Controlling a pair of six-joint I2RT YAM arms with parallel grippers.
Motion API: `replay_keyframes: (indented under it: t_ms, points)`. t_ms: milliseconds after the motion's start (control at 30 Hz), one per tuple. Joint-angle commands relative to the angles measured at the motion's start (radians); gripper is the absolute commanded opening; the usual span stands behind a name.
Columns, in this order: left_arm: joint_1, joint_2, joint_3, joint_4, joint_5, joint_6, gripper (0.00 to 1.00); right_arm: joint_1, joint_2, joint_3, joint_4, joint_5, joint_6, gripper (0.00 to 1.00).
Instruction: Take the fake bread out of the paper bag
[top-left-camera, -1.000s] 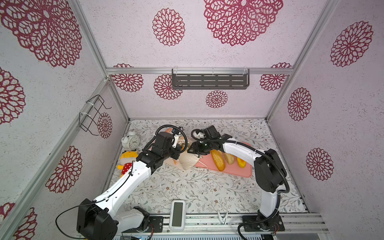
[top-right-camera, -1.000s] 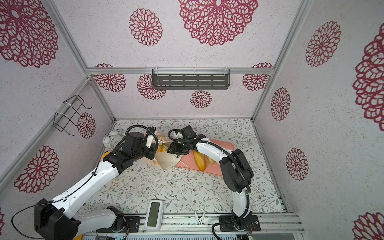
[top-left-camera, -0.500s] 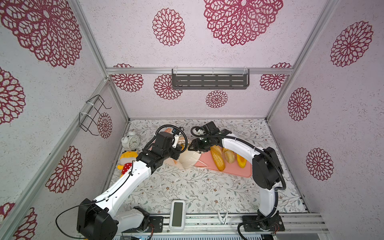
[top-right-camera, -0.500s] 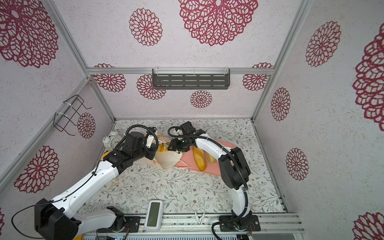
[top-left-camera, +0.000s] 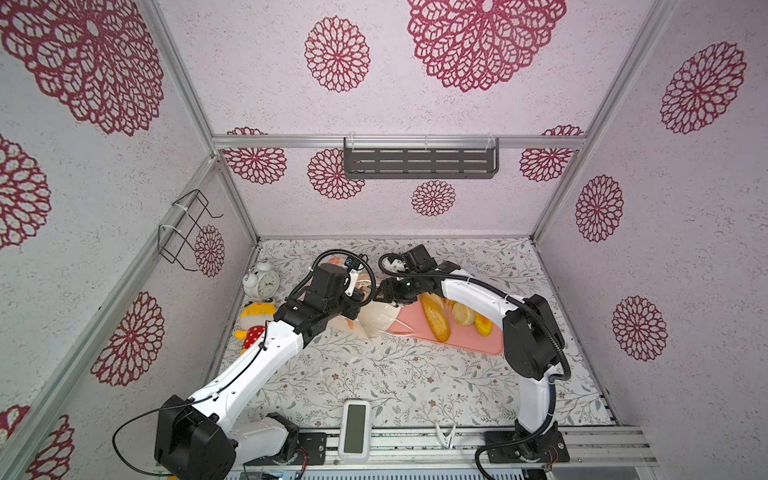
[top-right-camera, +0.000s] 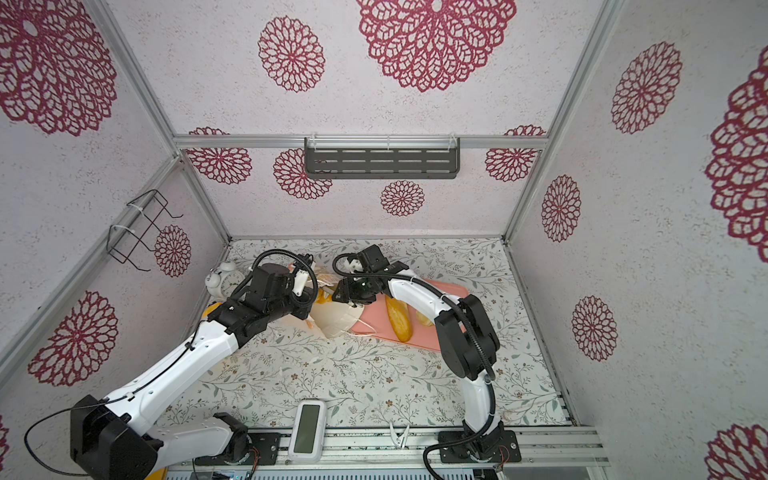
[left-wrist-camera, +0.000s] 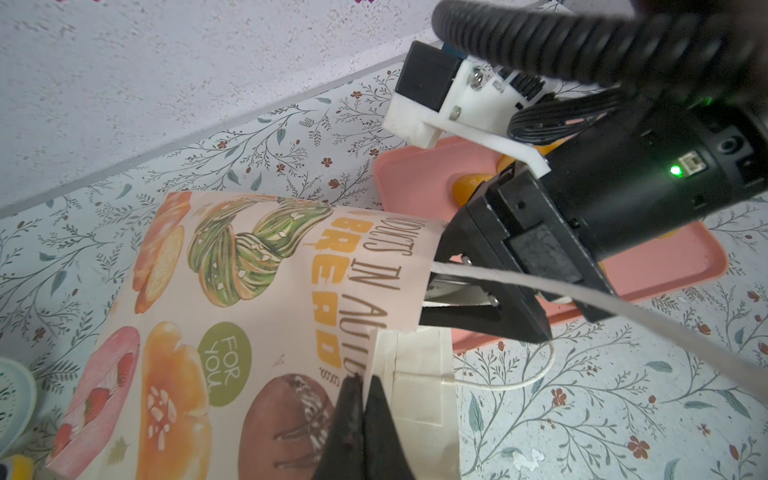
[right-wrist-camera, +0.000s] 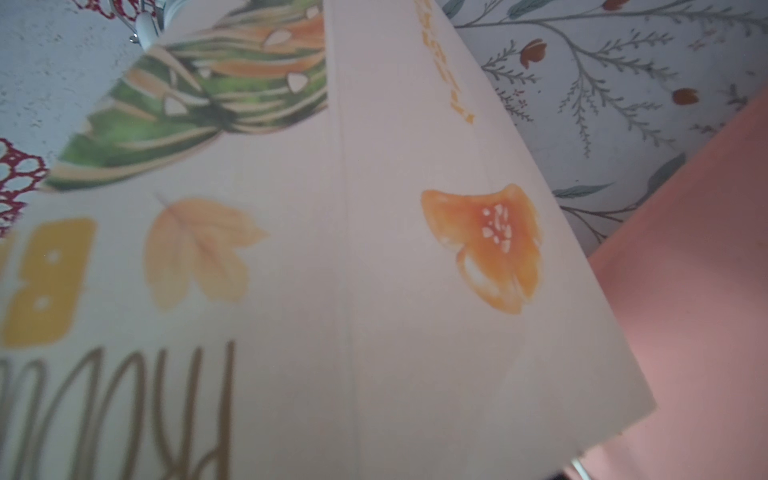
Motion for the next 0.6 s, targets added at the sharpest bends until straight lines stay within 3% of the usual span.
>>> replay_keyframes:
  t_ms: [0, 433, 567]
  points:
    - [-0.015, 0.005, 0.025, 0.014, 0.017, 0.005, 0.00, 0.004, -0.032, -0.029, 0.158, -0.109, 0.042, 0.60]
    - [-0.015, -0.002, 0.011, 0.013, 0.013, 0.005, 0.00, 0.002, -0.238, -0.315, 0.490, -0.236, 0.206, 0.47]
    - [-0.016, -0.006, 0.012, 0.008, 0.010, 0.005, 0.00, 0.002, -0.271, -0.327, 0.430, -0.208, 0.185, 0.48]
